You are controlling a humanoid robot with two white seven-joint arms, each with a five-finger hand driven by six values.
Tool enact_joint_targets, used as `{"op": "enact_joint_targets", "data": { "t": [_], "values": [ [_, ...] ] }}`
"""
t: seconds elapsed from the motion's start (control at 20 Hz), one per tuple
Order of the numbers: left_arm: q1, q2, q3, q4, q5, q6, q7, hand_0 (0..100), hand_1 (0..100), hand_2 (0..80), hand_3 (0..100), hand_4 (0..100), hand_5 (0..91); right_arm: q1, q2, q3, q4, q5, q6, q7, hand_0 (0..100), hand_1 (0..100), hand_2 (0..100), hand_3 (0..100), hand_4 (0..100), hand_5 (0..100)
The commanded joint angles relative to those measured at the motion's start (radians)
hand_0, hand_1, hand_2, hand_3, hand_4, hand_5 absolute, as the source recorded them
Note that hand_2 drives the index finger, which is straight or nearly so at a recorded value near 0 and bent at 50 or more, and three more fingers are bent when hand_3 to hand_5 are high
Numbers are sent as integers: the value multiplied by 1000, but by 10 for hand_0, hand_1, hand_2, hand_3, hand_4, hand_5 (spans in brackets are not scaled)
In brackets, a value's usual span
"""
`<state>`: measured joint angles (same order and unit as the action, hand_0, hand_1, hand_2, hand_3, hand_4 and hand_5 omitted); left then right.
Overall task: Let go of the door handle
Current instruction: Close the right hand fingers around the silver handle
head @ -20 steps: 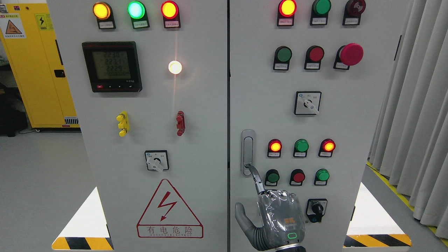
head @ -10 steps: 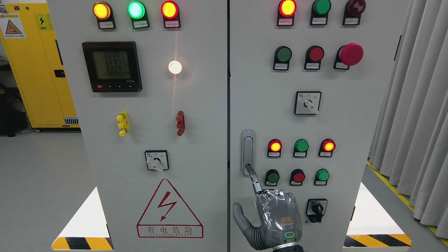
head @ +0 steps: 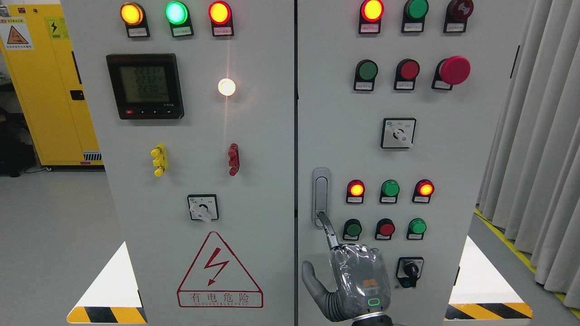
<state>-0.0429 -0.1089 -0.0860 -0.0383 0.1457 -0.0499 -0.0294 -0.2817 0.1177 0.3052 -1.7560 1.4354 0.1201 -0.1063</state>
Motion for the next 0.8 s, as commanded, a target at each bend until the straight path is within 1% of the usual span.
{"op": "enact_joint_targets", "data": {
  "t": [0.0,0.35,0.5,0.75],
  "values": [
    [0,0,0,0,0,-1,0,120,556,0,0,0,0,-11,3,-1,10,-1,1,-1,529,340,0,1000,1000,1000],
    [0,0,0,0,0,-1,0,120,556,0,0,0,0,-8,3,2,12,0,3,2,533,340,0,1000,1000,1000],
    [0,0,0,0,0,-1,0,120,556,0,0,0,0,-10,3,3,18,-6,33,7,534,340,0,1000,1000,1000],
    [0,0,0,0,0,-1,0,120,556,0,0,0,0,-11,3,18,19,-4,33,7,540,340,0,1000,1000,1000]
  ]
}}
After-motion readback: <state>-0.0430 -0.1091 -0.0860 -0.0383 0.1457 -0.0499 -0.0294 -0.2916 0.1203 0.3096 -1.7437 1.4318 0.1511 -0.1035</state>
